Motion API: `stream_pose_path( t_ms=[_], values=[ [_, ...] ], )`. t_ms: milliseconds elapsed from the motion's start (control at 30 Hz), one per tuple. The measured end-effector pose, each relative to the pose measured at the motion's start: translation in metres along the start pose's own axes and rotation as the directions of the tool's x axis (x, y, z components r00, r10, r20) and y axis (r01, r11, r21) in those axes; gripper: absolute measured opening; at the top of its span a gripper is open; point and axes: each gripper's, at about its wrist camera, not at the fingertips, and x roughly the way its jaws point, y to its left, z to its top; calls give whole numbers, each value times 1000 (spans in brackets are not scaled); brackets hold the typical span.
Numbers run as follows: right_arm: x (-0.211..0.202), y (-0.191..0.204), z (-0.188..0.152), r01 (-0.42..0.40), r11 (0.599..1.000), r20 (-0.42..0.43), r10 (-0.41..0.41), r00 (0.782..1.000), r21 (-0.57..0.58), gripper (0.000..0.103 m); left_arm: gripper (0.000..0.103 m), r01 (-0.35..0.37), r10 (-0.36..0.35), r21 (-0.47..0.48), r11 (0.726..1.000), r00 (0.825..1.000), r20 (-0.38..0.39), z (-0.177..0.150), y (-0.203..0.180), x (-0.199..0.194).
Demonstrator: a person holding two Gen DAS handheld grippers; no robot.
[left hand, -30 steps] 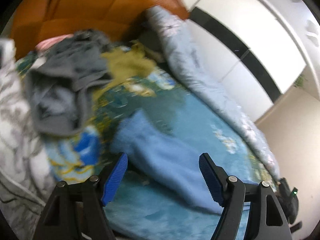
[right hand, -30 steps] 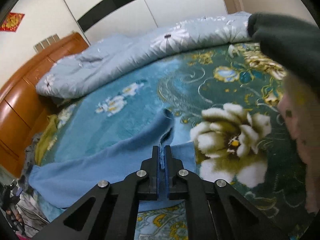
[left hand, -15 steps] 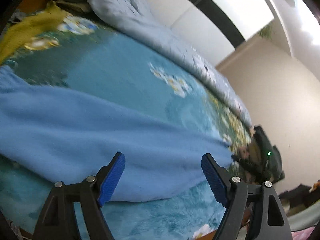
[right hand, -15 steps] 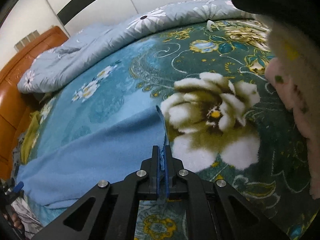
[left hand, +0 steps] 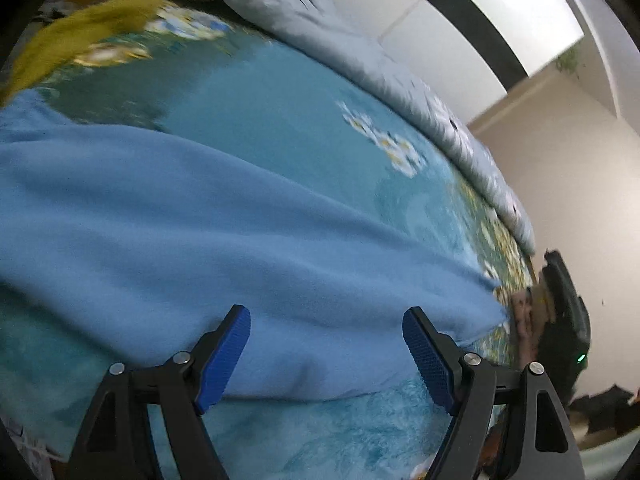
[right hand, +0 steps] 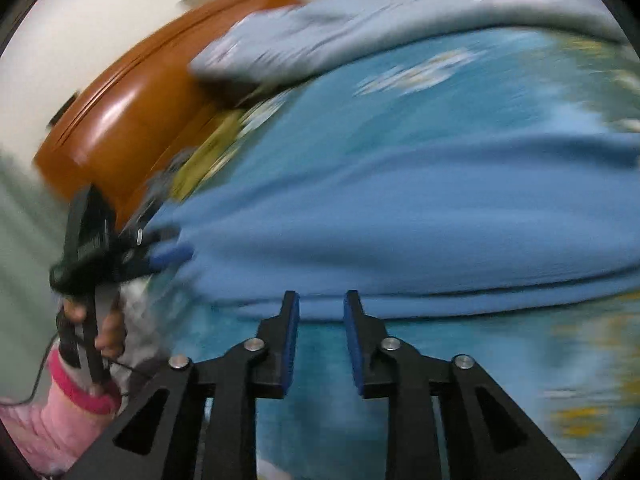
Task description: Fold clothes
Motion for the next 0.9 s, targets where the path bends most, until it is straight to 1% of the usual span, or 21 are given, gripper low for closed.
stream_pose_path(
  t_ms=[100,267,333,467,633,733,800,867,900],
  values=[
    [35,26,-4,-66,996,-61,63,996,-59,26,82,-1,2,-44,999,999,34,-5,19,-18],
    [61,47,1,-66,990,-98,53,994,-126,27,82,30,-25,-94,995,998,55,-12,41,-23],
    [67,53,2,-68,988,-116,53,992,-136,30,82,39,-33,-104,994,998,53,-13,46,-22],
    [74,66,2,-68,981,-120,47,992,-181,34,82,64,-56,-134,989,997,61,-17,57,-21],
    [105,92,13,-85,966,-124,55,991,-244,35,82,70,-59,-151,986,995,74,-21,68,-29],
    [119,105,16,-142,955,-124,112,986,-260,36,82,71,-57,-160,985,994,91,-24,76,-37],
    [130,115,16,-160,951,-137,128,982,-263,40,82,70,-54,-170,983,994,98,-26,82,-41],
    [134,122,13,-174,945,-144,138,980,-278,40,82,70,-52,-177,982,993,106,-28,87,-45],
    [133,125,13,-201,940,-148,165,975,-274,40,82,71,-52,-179,981,993,109,-28,89,-46]
  ],
)
